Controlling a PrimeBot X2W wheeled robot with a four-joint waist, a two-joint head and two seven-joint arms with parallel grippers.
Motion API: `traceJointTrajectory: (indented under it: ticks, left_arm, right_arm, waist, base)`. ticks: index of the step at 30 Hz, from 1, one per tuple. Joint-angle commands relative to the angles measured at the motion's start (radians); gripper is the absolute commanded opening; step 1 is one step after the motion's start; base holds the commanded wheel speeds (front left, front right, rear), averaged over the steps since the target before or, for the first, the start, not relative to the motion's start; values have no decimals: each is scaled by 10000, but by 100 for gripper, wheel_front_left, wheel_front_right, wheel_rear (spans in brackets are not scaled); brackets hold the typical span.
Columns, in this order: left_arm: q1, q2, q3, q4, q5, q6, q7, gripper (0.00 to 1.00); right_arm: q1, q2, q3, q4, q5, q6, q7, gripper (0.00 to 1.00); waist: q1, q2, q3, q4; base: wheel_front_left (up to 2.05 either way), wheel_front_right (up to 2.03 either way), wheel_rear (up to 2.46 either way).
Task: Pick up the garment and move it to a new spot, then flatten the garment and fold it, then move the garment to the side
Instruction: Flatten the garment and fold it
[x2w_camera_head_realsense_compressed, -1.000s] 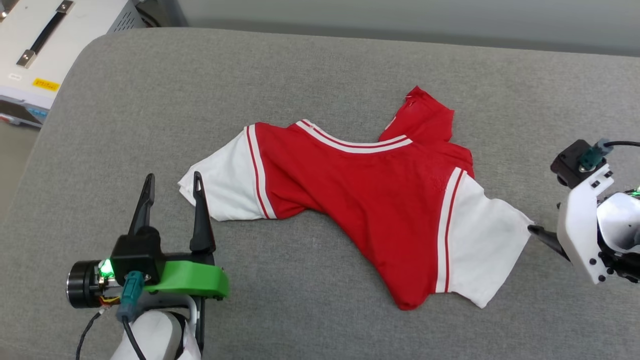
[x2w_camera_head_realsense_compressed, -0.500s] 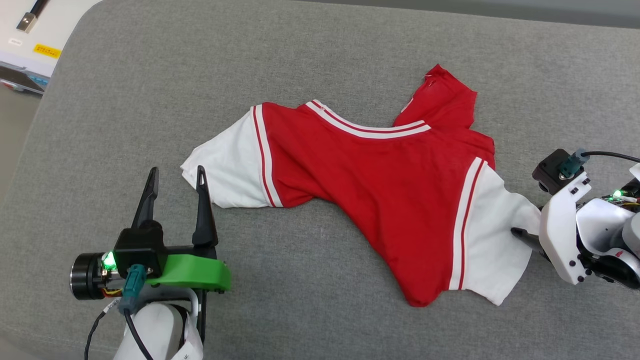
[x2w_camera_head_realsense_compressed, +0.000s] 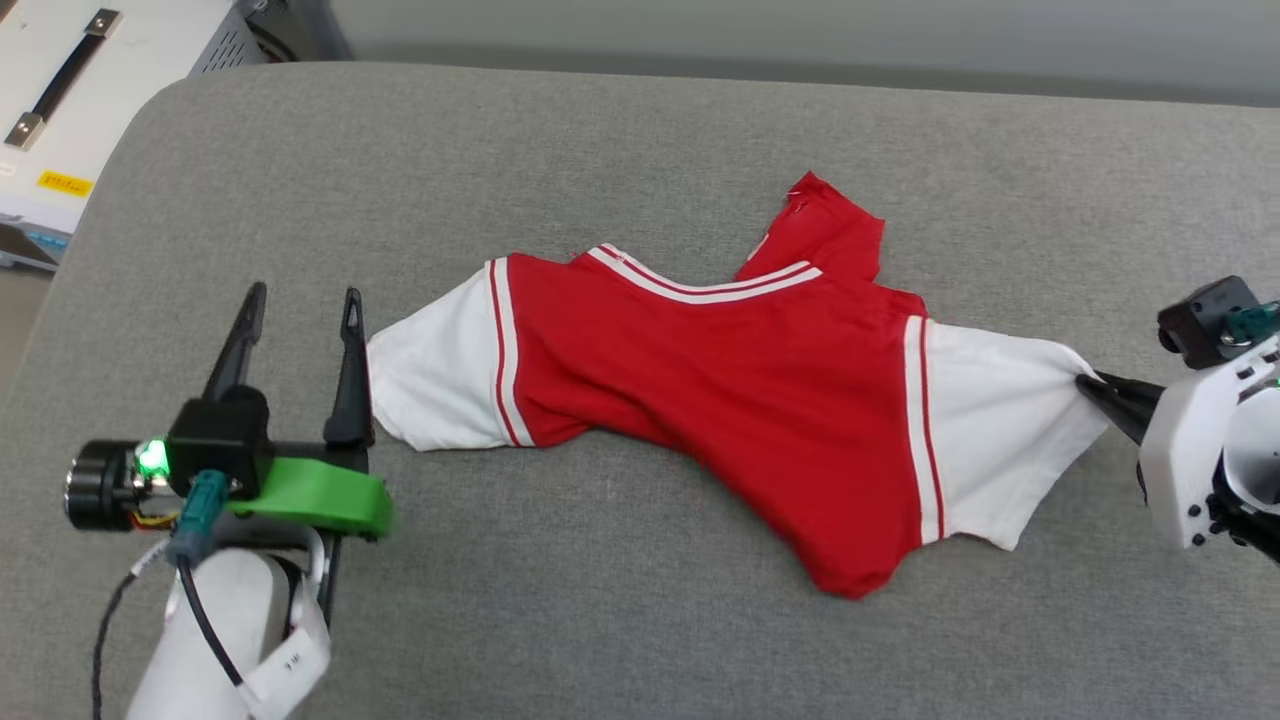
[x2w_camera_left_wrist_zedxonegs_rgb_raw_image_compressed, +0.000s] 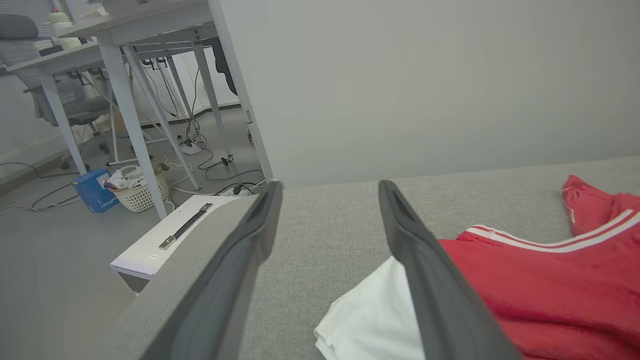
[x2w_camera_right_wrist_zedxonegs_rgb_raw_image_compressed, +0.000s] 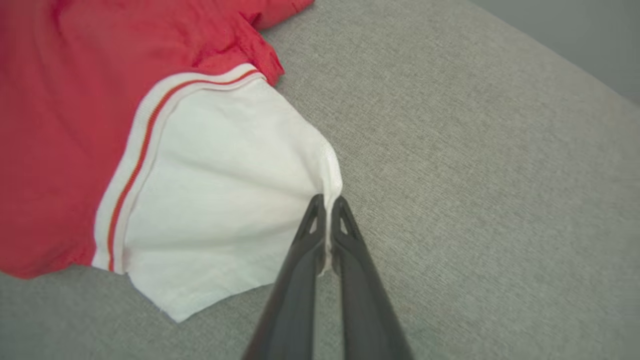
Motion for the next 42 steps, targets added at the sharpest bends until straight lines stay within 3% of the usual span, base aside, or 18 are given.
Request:
traceJointTrajectory:
  ticks: [1,6,10,14,19,23,29,41,42]
  left_arm:
    - [-463,251,27,109,93,-251,-57,100]
    - [-1797,911,-183,704,-105,-1167,526,100]
    - [-3028,1430,-791,982,-650,-1657,1937,100]
    - [-4111,2092,-2037,1384,-1813,-1754,4382,100]
    - [-5305,3158,-3931,1748,-4347,-1760,8020,100]
    - [-5957,3789,-4899,2057,-5570,-1762,9792,100]
    - [-6433,4059,-5647,2948,-6551,-1763,10762,100]
    - [-6300,3926,-6922,4719,-7106,-1763,10983,100]
    - [-6283,3907,-7030,4766,-7194,-1763,10932,30]
  right_arm:
    - [311,-99,-221,-104,-7,-9,-119,0]
    - [895,-280,-1015,-315,10,-9,-222,0]
    - [1264,-297,-1600,-533,-118,-9,-181,0]
    - [1507,-209,-2026,-808,-321,-9,-30,0]
    - [1619,-33,-2432,-1216,-596,-9,240,0]
    - [1583,95,-2661,-1526,-788,-9,443,0]
    - [1466,237,-2878,-1858,-999,-9,632,0]
    - [1231,435,-2842,-2081,-1150,-9,777,0]
    - [1230,438,-2842,-2071,-1144,-9,777,0]
  waist:
    - [0,-1,-180,-226]
    - [0,-1,-174,-362]
    - [0,-1,-45,-465]
    - [0,-1,161,-590]
    - [0,-1,555,-762]
    - [0,-1,921,-937]
    - [0,-1,1425,-1178]
    - [0,-1,1868,-1466]
    - [0,-1,1859,-1464]
  base:
    - [0,0,0]
    - [0,0,0]
    - [0,0,0]
    - [0,0,0]
    - [0,0,0]
    - [0,0,0]
    - [0,0,0]
    - [0,0,0]
    - [0,0,0]
